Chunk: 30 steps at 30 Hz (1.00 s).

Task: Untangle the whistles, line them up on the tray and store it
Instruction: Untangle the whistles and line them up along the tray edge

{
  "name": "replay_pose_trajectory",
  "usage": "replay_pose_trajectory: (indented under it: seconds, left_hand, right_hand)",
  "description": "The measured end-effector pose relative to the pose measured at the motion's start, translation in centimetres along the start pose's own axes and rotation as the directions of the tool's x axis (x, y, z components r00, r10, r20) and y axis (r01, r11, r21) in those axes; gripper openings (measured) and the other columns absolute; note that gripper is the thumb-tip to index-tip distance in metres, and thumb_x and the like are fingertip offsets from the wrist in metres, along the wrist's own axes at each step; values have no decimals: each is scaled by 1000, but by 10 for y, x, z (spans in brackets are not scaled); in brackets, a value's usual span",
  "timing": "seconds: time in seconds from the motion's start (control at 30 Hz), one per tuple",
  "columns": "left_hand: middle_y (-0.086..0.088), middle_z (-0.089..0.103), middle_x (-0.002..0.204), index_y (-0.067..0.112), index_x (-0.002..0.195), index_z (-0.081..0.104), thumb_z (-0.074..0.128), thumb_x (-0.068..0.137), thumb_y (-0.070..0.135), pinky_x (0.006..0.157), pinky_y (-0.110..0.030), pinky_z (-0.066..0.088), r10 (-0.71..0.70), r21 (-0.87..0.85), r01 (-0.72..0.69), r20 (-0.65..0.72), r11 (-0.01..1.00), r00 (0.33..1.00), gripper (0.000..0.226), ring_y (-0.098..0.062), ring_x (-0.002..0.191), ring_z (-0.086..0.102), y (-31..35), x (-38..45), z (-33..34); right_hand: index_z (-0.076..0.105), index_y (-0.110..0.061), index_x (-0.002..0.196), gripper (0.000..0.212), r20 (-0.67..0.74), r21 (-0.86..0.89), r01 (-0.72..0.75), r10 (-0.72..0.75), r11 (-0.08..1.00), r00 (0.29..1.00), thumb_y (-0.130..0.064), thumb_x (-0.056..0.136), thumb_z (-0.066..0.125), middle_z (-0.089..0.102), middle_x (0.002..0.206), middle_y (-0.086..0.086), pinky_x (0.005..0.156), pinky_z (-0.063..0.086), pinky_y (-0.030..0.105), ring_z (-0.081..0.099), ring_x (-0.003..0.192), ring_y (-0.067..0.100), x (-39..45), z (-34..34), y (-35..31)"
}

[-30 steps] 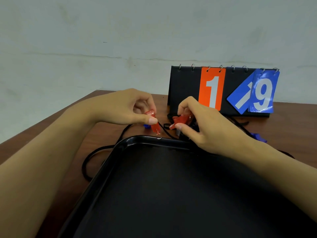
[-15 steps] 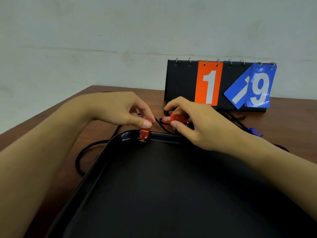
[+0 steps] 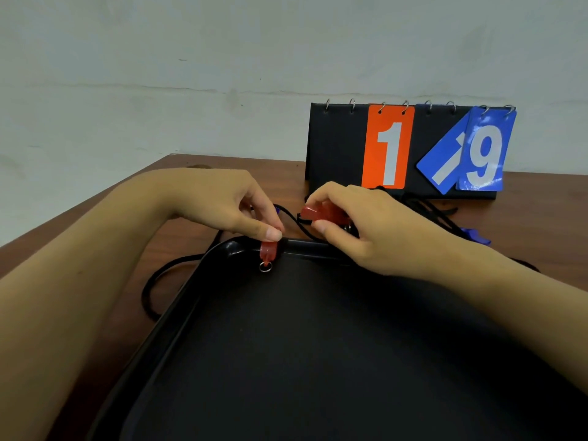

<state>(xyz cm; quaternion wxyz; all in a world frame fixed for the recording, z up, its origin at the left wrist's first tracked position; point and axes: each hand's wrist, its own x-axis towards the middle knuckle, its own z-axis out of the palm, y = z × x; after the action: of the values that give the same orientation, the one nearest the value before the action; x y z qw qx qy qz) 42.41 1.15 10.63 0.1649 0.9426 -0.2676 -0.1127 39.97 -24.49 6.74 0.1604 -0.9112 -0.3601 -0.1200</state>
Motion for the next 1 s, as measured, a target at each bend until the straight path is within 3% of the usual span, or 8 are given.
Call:
replay_pose_trajectory:
  seconds: [0.1, 0.23, 0.3, 0.57, 0.67, 1.0]
  left_hand:
    - [36, 67, 67, 37, 111, 78, 71, 91, 43, 60, -1, 39, -16, -17, 16, 13, 1000, 1000, 22, 14, 67, 62, 0, 0, -1]
    - [34, 70, 73, 37, 114, 77, 69, 94, 40, 63, -2, 42, -19, -32, 21, 53, 999, 998, 22, 13, 70, 64, 1, -1, -1]
    - [34, 71, 80, 36, 116, 77, 67, 96, 38, 67, -2, 43, -15, -40, 18, 72, 999, 997, 23, 13, 75, 65, 2, -2, -1]
    - [39, 64, 66, 32, 110, 76, 67, 96, 37, 62, 1, 39, -7, -6, 8, 43, 1000, 999, 18, 17, 67, 60, 5, -1, 0]
    - [41, 62, 63, 36, 104, 74, 67, 95, 39, 62, 2, 38, -3, 11, 3, 31, 1000, 1000, 12, 19, 67, 59, 5, -1, 1]
    - [37, 66, 68, 31, 110, 78, 68, 95, 40, 63, -1, 40, 35, -19, -35, -3, 999, 999, 20, 15, 68, 60, 3, 0, 2]
  right_hand:
    - [47, -34, 129, 28, -8, 28, -8, 8, 1000, 1000, -40, 102, 53, 62, 114, -11, 87, 53, 28, 59, 102, 8, 0, -1, -2]
    - [52, -33, 125, 27, -30, 20, 58, -57, 998, 998, -37, 99, 59, 53, 118, -19, 83, 43, 7, 52, 103, -4, 2, 0, -3]
    - [54, -32, 123, 27, -54, 33, 81, -79, 996, 995, -36, 98, 62, 52, 116, -17, 81, 41, 4, 52, 101, -6, 2, 0, -4]
    - [55, -29, 126, 35, -34, 346, 39, -29, 937, 999, -30, 94, 69, 70, 94, -7, 76, 58, 25, 69, 87, 13, -2, 1, -13]
    - [58, -32, 126, 35, -41, 344, 41, -29, 938, 999, -30, 94, 69, 73, 92, -10, 76, 57, 21, 71, 88, 10, -3, 1, -14]
    - [60, -28, 110, 22, 16, 398, -81, 81, 914, 997, -36, 92, 70, 77, 91, -14, 76, 55, 17, 72, 89, 2, -1, 4, -13]
